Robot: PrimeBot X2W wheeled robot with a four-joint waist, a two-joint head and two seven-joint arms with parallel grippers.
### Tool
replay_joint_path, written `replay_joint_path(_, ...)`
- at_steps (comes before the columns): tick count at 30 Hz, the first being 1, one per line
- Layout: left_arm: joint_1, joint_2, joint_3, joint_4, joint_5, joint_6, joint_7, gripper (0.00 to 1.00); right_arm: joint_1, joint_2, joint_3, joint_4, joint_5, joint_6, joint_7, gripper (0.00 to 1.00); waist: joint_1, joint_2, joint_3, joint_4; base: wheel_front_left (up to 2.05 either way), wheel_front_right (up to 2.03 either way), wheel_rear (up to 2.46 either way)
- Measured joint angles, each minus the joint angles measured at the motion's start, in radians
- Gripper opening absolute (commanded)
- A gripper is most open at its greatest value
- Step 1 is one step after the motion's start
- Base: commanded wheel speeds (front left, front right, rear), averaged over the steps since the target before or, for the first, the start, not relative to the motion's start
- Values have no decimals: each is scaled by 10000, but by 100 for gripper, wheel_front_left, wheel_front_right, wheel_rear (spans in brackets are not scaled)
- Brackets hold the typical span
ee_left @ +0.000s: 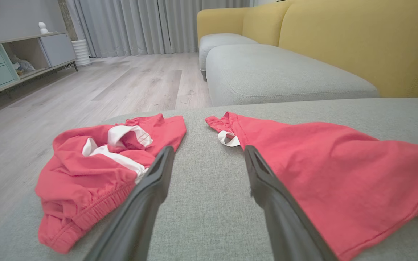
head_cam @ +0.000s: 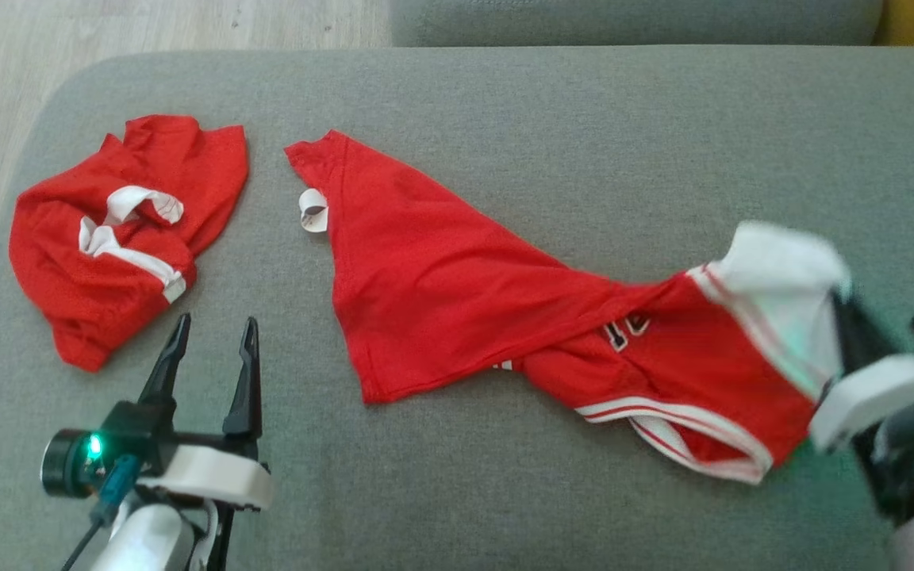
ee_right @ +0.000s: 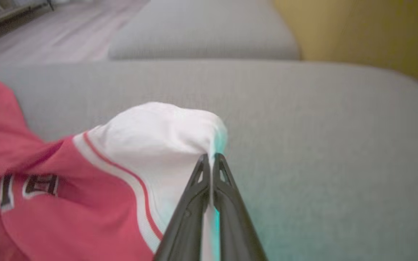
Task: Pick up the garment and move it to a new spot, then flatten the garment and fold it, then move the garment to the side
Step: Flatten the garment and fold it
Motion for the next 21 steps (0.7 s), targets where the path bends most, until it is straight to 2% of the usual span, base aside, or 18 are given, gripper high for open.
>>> replay_joint_path(4, -126, -25, -2, 21, -2, -2, -42, 100, -607, -81, -385, -420, -364, 0, -284, 0, 0, 0, 58, -16, 0, 0, 0)
replay_joint_path(8, -127, -52, -31, 86, -12, -4, -90, 100, -616, -73, -506, 222, -378, 0, -245, 0, -1, 0, 91, -30, 0, 0, 0)
replay_joint_path(9, -129, -65, -44, 100, -12, -4, -100, 100, -588, -69, -487, 493, -359, 0, -251, 16, -1, 0, 91, -29, 0, 0, 0)
replay_joint_path(10, -141, -79, -61, 117, -12, -4, -100, 100, -555, -52, -477, 784, -322, 0, -257, 91, -1, 0, 93, -26, 0, 0, 0)
replay_joint_path(11, -156, -90, -84, 142, -12, -6, -102, 100, -525, -29, -481, 1068, -290, 0, -261, 100, -2, 0, 101, -16, 0, 0, 0)
replay_joint_path(15, -287, -119, -209, 232, -13, -15, -88, 100, -505, 115, -614, 1618, -125, 0, -803, 100, -2, 0, 131, 5, 0, 0, 0)
replay_joint_path(21, -287, -117, -219, 251, -13, -4, -130, 100, -485, 303, -727, 1315, -125, 0, -1755, 100, -1, 0, 118, -105, 0, 0, 0)
